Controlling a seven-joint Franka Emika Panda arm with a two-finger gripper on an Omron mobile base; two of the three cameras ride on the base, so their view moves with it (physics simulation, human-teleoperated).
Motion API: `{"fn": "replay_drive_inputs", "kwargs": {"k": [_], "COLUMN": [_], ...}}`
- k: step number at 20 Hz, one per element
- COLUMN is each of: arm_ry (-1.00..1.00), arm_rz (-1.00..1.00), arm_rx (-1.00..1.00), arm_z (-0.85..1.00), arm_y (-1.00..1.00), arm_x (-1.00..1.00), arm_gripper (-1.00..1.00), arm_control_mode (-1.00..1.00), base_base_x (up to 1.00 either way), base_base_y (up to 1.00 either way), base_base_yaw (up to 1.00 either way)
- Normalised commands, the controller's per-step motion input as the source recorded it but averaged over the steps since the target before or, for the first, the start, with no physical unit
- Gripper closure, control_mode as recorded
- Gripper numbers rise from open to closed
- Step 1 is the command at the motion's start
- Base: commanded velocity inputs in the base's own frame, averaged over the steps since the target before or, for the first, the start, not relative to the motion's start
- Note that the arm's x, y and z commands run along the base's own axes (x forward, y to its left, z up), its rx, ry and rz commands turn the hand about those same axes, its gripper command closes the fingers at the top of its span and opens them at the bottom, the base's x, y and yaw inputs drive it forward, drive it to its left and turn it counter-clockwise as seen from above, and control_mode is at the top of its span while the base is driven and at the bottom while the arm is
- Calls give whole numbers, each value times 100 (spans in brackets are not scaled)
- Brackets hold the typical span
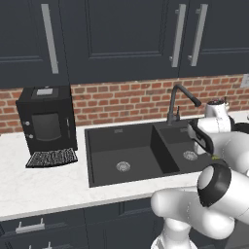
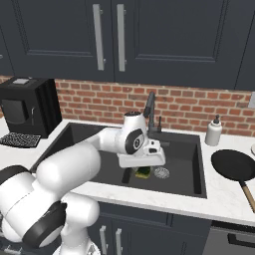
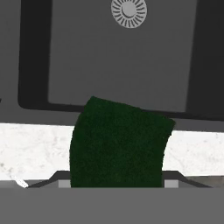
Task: Pick the pan and sponge and place them into the sink. Then turn on the water.
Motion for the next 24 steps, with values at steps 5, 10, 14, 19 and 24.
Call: {"fn": "replay_drive_inputs", "kwargs": {"k": [5, 10, 14, 19, 24], "arm_ry": [0, 0, 0, 0, 0], "arm_rz": [0, 0, 0, 0, 0], "arm_rx": [7, 13, 12, 4, 0], "arm_z": [-14, -8, -8, -16, -30], "arm_y": [-30, -51, -46, -19, -3], "arm_x": [20, 18, 27, 36, 34], "arm_gripper": [100, 100, 100, 100, 100], "arm_control_mode": [-100, -100, -100, -100, -100], "base_base_x": [0, 0, 0, 0, 0], "base_base_y": [0, 0, 0, 0, 0], "base_base_yaw": [0, 0, 0, 0, 0]}}
